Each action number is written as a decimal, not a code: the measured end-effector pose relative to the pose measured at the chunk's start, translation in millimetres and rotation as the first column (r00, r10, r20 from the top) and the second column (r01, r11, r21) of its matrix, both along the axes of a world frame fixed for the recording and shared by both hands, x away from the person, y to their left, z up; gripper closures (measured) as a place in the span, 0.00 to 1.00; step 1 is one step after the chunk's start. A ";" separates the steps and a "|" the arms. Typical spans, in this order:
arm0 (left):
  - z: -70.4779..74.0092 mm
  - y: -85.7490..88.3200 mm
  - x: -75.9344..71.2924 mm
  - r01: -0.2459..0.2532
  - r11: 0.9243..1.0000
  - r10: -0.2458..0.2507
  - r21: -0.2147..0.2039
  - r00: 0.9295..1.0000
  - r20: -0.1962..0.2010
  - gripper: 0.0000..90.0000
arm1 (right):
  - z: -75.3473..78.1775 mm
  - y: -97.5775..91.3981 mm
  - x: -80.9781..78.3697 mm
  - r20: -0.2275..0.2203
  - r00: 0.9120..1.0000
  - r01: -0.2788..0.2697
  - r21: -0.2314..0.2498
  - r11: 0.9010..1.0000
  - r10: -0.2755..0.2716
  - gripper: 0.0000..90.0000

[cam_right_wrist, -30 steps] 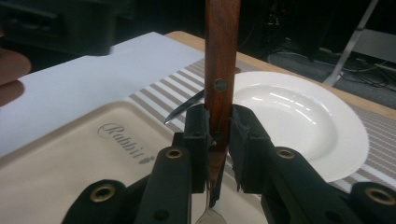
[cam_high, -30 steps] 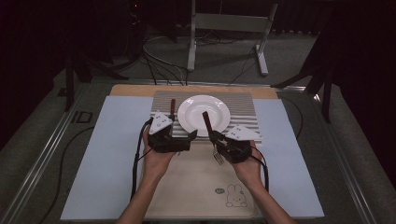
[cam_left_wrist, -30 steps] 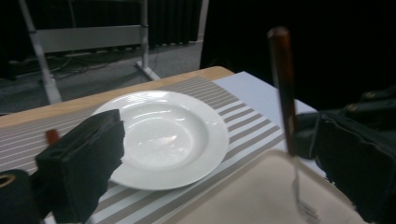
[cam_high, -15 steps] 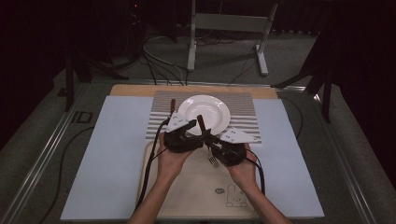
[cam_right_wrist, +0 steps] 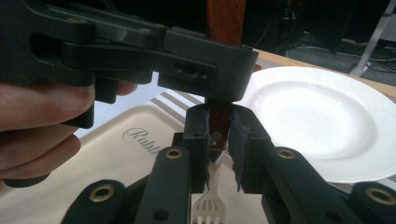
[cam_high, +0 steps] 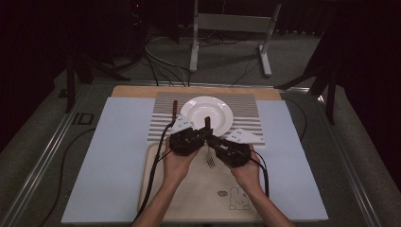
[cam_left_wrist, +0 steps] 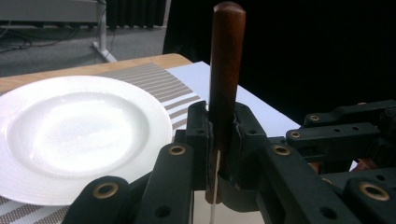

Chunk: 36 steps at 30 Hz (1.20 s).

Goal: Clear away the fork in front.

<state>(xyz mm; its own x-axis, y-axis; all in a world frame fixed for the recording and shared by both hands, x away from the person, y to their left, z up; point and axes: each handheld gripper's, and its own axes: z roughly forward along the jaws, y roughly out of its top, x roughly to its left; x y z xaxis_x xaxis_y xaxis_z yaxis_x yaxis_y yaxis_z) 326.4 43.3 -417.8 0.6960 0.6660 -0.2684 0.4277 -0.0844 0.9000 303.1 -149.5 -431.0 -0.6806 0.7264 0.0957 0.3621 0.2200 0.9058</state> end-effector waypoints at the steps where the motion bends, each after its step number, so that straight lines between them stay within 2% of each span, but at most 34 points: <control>1: 0.1 0.5 0.3 -0.001 1.000 0.001 0.008 1.000 -0.005 0.89 | 0.0 0.0 0.0 0.000 1.000 0.000 0.000 1.000 0.000 0.86; 2: 0.1 0.9 1.0 -0.008 1.000 0.008 0.017 1.000 -0.010 0.89 | -0.4 -0.1 0.2 -0.001 1.000 -0.004 0.000 1.000 0.004 0.82; 3: 0.1 0.9 1.0 -0.008 1.000 0.008 0.017 1.000 -0.010 0.89 | -1.2 0.0 -0.1 -0.002 1.000 -0.011 -0.002 1.000 0.011 0.71; 5: 0.7 3.5 2.1 -0.011 1.000 0.012 0.025 1.000 -0.015 0.89 | -2.1 0.7 -0.8 -0.004 1.000 -0.011 -0.022 1.000 0.011 0.56; 6: 0.7 3.5 2.1 -0.011 1.000 0.012 0.025 1.000 -0.015 0.89 | -2.1 0.7 -0.8 -0.004 1.000 -0.011 -0.022 1.000 0.011 0.56; 9: 2.9 7.1 3.0 -0.019 0.999 0.020 0.032 1.000 -0.014 0.89 | -2.4 -2.0 -1.6 -0.011 1.000 0.019 -0.041 0.999 -0.019 0.35; 13: 5.9 11.6 4.4 -0.027 0.999 0.028 0.031 1.000 -0.013 0.89 | -2.2 -8.0 -2.6 0.002 0.998 0.060 -0.062 0.996 -0.060 0.18; 17: 8.8 15.5 5.4 -0.033 0.999 0.033 0.029 0.999 -0.014 0.89 | -3.3 -14.9 -4.4 0.012 0.995 0.095 -0.092 0.991 -0.095 0.14; 21: 10.4 18.4 5.2 -0.039 0.999 0.039 0.032 0.999 -0.010 0.89 | -4.5 -22.2 -5.0 0.007 0.993 0.119 -0.096 0.988 -0.119 0.13; 28: 12.6 24.1 5.1 -0.045 0.999 0.045 0.030 0.999 -0.013 0.89 | -7.1 -32.2 -6.9 0.012 0.989 0.146 -0.091 0.985 -0.145 0.13; 36: 17.1 33.8 3.3 -0.043 0.998 0.044 0.048 0.999 -0.016 0.89 | -9.4 -46.3 -9.6 0.022 0.984 0.178 -0.076 0.981 -0.177 0.13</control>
<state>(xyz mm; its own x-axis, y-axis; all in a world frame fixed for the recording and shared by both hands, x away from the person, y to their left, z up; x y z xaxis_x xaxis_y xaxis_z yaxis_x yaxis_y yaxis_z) 329.7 77.2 -400.6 0.6621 0.7075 -0.2473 0.4468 -0.1077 0.8881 293.5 -195.8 -440.4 -0.5415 0.8404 0.0247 0.3876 0.2235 0.8943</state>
